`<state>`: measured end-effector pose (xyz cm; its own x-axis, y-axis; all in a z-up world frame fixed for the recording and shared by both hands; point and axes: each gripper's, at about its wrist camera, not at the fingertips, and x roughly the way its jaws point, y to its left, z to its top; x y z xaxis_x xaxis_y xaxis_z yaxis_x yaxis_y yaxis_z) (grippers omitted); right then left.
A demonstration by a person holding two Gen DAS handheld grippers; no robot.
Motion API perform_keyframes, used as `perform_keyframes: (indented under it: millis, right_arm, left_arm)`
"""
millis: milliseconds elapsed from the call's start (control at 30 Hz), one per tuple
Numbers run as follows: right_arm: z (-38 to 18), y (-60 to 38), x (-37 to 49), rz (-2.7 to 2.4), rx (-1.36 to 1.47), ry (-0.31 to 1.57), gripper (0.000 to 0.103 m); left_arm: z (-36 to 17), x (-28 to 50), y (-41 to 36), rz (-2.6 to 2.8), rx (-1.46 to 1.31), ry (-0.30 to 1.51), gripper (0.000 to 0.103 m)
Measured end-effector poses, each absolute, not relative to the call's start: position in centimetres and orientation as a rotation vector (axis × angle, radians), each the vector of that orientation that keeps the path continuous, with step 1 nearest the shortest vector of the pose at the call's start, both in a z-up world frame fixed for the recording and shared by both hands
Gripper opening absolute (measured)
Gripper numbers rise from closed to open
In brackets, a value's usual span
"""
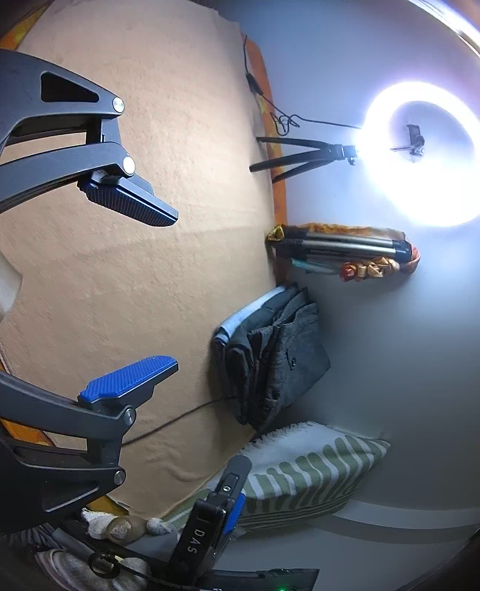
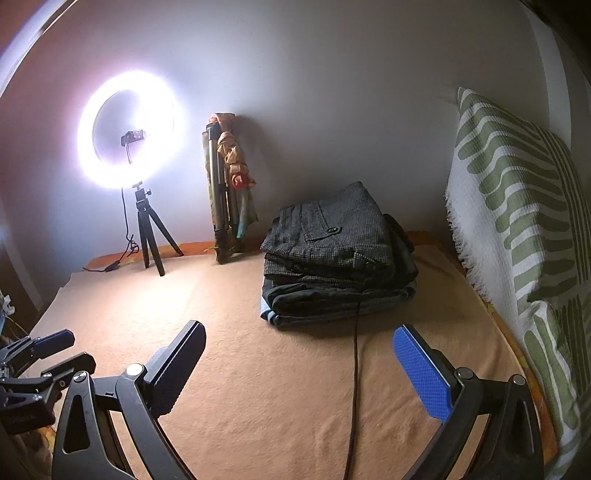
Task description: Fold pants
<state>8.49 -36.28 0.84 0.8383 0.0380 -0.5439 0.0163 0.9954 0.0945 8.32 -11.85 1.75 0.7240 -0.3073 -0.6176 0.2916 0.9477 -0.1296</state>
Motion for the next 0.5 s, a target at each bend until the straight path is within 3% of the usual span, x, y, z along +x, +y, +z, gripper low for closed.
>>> perform_keyframes:
  millis: [233,333,500]
  right_arm:
    - [0.5,-36.0,7.9,0.004,0.099,0.555,0.103]
    - [0.3,-35.6,7.7,0.005,0.081,0.542,0.103]
    - [-0.4,-35.4,8.6,0.012,0.073,0.556,0.103]
  left_arm:
    - [1.4,7.9,-11.4,-0.306,-0.016,0.691,0.073]
    - [1.2,8.0,-11.1,-0.291,-0.014,0.7,0.08]
    - [0.8,8.1,-10.7,-0.277,-0.019,0.711,0.08]
